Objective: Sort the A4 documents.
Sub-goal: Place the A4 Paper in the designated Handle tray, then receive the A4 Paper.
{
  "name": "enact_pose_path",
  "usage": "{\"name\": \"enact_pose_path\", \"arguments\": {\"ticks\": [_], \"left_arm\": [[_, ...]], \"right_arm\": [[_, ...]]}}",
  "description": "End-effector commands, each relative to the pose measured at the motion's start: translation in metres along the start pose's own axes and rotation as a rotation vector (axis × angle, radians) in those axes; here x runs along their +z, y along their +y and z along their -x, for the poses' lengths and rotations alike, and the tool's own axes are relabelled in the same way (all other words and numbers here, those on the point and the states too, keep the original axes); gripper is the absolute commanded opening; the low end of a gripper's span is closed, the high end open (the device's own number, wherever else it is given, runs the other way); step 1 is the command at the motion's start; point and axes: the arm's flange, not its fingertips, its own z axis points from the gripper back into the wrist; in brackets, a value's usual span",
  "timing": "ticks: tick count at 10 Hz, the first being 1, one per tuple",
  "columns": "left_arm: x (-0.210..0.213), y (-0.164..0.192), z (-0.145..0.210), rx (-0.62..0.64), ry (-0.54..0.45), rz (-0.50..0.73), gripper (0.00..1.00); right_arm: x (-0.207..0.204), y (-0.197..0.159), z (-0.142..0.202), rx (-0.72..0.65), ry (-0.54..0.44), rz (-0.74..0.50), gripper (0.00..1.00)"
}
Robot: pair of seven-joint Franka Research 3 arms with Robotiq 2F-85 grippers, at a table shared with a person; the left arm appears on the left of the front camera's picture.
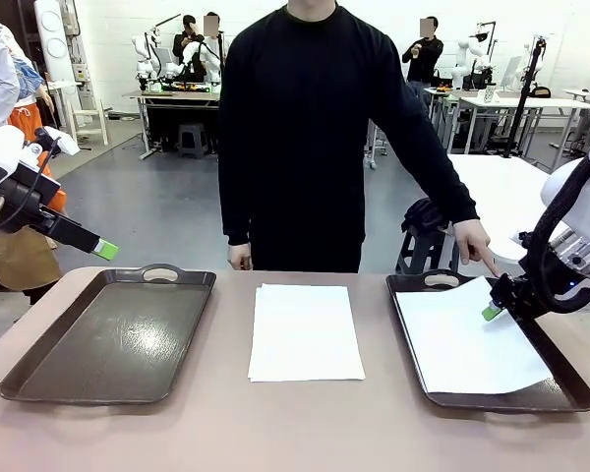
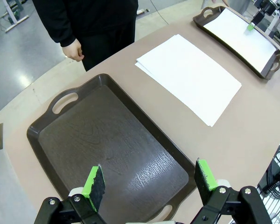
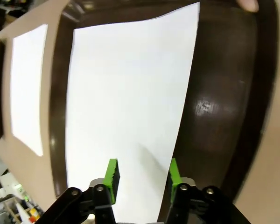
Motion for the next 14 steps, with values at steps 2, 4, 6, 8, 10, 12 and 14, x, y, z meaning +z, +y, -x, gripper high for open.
{"name": "enact_pose_path", "arguments": {"ticks": [2, 4, 6, 8, 10, 12, 14], "left_arm": [[0.000, 0.001, 0.001, 0.003, -0.002, 0.002, 1.00], [0.000, 0.001, 0.001, 0.003, -0.002, 0.002, 1.00], [0.000, 0.001, 0.001, 0.003, -0.002, 0.002, 1.00], [0.000, 0.001, 0.001, 0.003, -0.002, 0.002, 1.00], [0.000, 0.001, 0.001, 0.003, -0.002, 0.002, 1.00], [0.000, 0.001, 0.001, 0.003, -0.002, 0.002, 1.00], [0.000, 0.001, 0.001, 0.003, -0.002, 0.002, 1.00]], "right_arm": [[0.006, 0.015, 0.004, -0.033, 0.017, 0.202, 0.95], [0.010, 0.017, 0.002, -0.031, 0.005, 0.219, 1.00], [0.013, 0.022, 0.001, -0.028, -0.018, 0.211, 1.00], [0.014, 0.012, -0.003, -0.014, 0.005, 0.198, 1.00], [0.014, 0.012, -0.003, -0.014, 0.005, 0.198, 1.00], [0.014, 0.012, -0.003, -0.014, 0.005, 0.198, 1.00], [0.014, 0.012, -0.003, -0.014, 0.005, 0.198, 1.00]]}}
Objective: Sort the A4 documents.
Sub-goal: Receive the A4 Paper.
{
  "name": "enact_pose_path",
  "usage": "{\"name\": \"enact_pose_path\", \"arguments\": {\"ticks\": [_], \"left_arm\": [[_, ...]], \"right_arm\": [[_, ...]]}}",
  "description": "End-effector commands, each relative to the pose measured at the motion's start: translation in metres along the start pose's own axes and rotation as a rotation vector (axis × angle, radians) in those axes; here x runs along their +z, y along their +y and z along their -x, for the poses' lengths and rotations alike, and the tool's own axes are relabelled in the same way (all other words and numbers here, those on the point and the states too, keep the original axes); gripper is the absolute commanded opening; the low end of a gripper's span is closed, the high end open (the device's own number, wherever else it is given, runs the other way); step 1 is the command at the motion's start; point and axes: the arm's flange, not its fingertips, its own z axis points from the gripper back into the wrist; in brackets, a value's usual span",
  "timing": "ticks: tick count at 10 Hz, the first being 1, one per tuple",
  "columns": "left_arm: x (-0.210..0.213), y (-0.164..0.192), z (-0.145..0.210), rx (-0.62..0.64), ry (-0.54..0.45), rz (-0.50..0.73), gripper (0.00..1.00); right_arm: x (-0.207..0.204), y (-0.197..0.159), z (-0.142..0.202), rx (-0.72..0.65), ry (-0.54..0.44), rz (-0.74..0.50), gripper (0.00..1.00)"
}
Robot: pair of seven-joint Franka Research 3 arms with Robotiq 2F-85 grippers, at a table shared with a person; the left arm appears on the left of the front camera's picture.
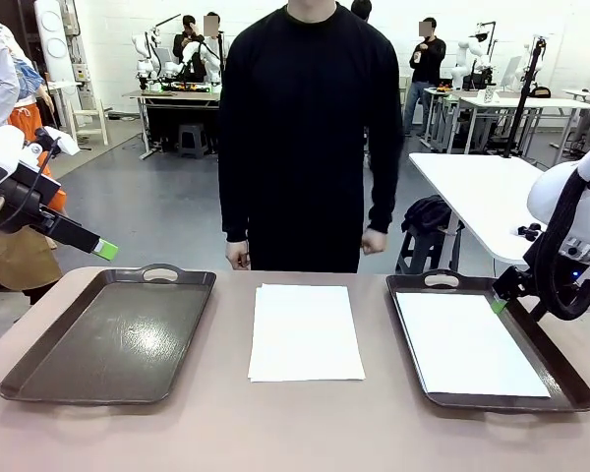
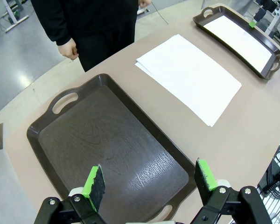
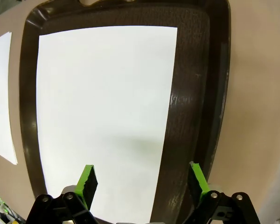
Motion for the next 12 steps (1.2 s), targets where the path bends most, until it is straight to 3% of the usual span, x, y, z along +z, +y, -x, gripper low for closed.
{"name": "enact_pose_path", "arguments": {"ticks": [1, 6, 7, 9, 12], "left_arm": [[0.000, 0.001, 0.001, 0.003, -0.002, 0.002, 1.00], [0.000, 0.001, 0.001, 0.003, -0.002, 0.002, 1.00], [0.000, 0.001, 0.001, 0.003, -0.002, 0.002, 1.00], [0.000, 0.001, 0.001, 0.003, -0.002, 0.002, 1.00], [0.000, 0.001, 0.001, 0.003, -0.002, 0.002, 1.00]], "right_arm": [[-0.001, -0.001, 0.000, 0.002, 0.002, 0.000, 1.00], [0.000, 0.000, 0.000, 0.000, 0.000, 0.000, 1.00], [0.020, 0.008, 0.013, 0.100, -0.095, 0.038, 1.00], [0.074, 0.051, 0.040, 0.358, -0.272, -0.043, 1.00], [0.115, 0.078, 0.071, 0.646, -0.292, -0.272, 1.00]]}}
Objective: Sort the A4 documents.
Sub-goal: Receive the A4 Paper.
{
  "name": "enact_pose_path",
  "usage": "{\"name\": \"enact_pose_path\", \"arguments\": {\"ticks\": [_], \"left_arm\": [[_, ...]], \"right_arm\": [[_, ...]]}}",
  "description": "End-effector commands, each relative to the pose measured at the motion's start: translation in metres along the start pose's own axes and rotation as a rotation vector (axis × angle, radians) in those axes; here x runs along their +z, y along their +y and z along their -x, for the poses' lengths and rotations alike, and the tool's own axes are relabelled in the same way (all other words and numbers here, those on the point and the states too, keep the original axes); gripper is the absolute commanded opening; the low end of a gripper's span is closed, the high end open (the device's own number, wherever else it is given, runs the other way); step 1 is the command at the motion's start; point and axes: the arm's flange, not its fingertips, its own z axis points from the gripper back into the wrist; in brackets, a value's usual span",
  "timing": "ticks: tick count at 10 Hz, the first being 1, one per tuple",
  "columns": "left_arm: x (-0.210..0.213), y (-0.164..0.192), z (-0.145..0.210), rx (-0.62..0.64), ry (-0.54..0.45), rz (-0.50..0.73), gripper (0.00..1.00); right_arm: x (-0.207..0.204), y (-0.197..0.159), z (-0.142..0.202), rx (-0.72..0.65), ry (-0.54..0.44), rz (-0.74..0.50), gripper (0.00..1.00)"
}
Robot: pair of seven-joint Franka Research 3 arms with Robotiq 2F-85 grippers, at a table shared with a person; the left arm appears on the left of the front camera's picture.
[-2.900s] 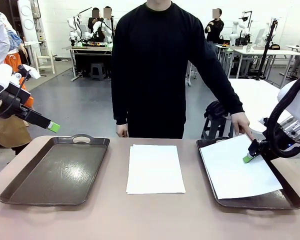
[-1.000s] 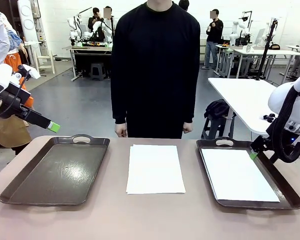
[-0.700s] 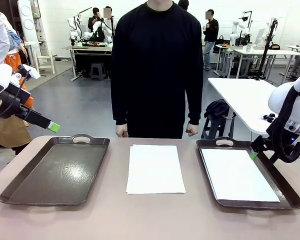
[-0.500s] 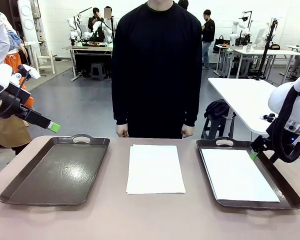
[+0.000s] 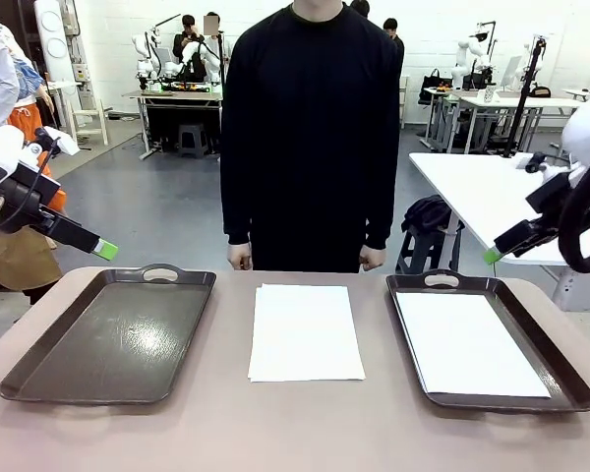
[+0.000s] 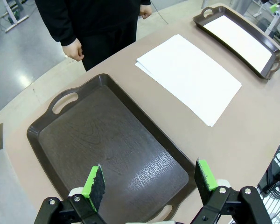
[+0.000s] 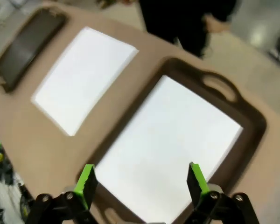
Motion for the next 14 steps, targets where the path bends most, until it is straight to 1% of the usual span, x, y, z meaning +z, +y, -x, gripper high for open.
{"name": "enact_pose_path", "arguments": {"ticks": [1, 2, 3, 6, 9, 11, 12, 14], "left_arm": [[0.000, 0.001, 0.000, 0.002, -0.002, 0.002, 1.00], [0.000, 0.001, 0.000, 0.002, -0.002, 0.002, 1.00], [0.000, 0.001, 0.000, 0.002, -0.002, 0.002, 1.00], [0.000, 0.001, 0.000, 0.002, -0.002, 0.002, 1.00], [0.000, 0.001, 0.000, 0.002, -0.002, 0.002, 1.00], [0.000, 0.001, 0.000, 0.002, -0.002, 0.002, 1.00], [0.000, 0.001, 0.000, 0.002, -0.002, 0.002, 1.00], [0.000, 0.001, 0.000, 0.002, -0.002, 0.002, 1.00]], "right_arm": [[0.013, -0.002, 0.030, 0.092, -0.011, -0.217, 1.00], [0.027, 0.002, 0.034, 0.119, -0.030, -0.276, 1.00], [0.035, 0.001, 0.034, 0.129, -0.053, -0.277, 1.00], [0.040, -0.003, 0.032, 0.145, -0.092, -0.264, 1.00], [0.040, -0.002, 0.023, 0.156, -0.101, -0.286, 1.00], [0.038, -0.007, 0.023, 0.151, -0.096, -0.308, 1.00], [0.044, 0.001, 0.026, 0.140, -0.076, -0.269, 1.00], [0.044, 0.001, 0.026, 0.140, -0.076, -0.269, 1.00]]}}
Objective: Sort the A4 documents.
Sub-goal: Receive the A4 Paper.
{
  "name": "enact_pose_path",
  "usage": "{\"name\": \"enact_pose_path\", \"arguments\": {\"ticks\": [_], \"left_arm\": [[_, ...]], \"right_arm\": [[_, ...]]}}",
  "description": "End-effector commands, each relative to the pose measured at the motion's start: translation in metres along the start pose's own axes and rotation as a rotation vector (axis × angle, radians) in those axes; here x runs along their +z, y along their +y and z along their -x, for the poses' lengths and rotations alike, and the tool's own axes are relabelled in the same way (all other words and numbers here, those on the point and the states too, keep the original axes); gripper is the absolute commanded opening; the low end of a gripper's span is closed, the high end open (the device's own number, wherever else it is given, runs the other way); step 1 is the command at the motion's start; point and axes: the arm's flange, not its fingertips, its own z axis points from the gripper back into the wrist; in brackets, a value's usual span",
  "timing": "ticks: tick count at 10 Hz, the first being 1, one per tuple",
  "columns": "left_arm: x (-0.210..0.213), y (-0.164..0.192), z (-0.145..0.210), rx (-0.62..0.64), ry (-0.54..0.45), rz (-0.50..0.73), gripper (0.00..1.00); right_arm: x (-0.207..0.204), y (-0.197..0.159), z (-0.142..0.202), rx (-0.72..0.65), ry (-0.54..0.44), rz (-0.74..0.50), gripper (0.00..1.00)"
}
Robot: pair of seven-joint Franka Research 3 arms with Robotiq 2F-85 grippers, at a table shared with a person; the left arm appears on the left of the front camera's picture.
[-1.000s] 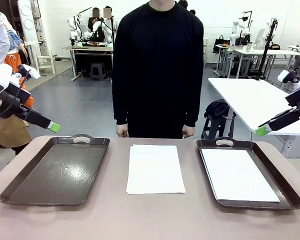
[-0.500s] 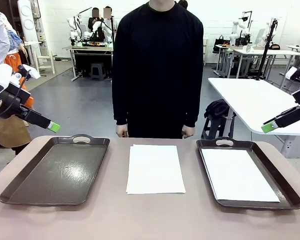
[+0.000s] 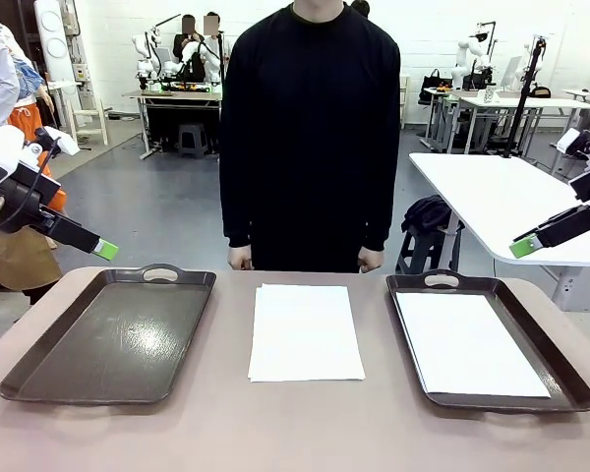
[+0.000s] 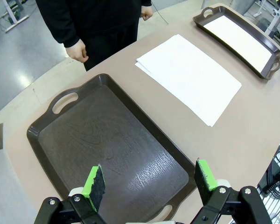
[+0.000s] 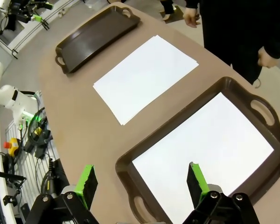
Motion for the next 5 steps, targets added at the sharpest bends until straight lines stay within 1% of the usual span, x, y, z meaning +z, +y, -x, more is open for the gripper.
{"name": "enact_pose_path", "arguments": {"ticks": [1, 5], "left_arm": [[0.0001, 0.0013, 0.0005, 0.003, -0.002, 0.002, 1.00], [0.0001, 0.0013, 0.0005, 0.003, -0.002, 0.002, 1.00]], "right_arm": [[0.0001, 0.0017, -0.0001, 0.004, -0.001, 0.001, 1.00], [0.0001, 0.0017, -0.0001, 0.004, -0.001, 0.001, 1.00]]}}
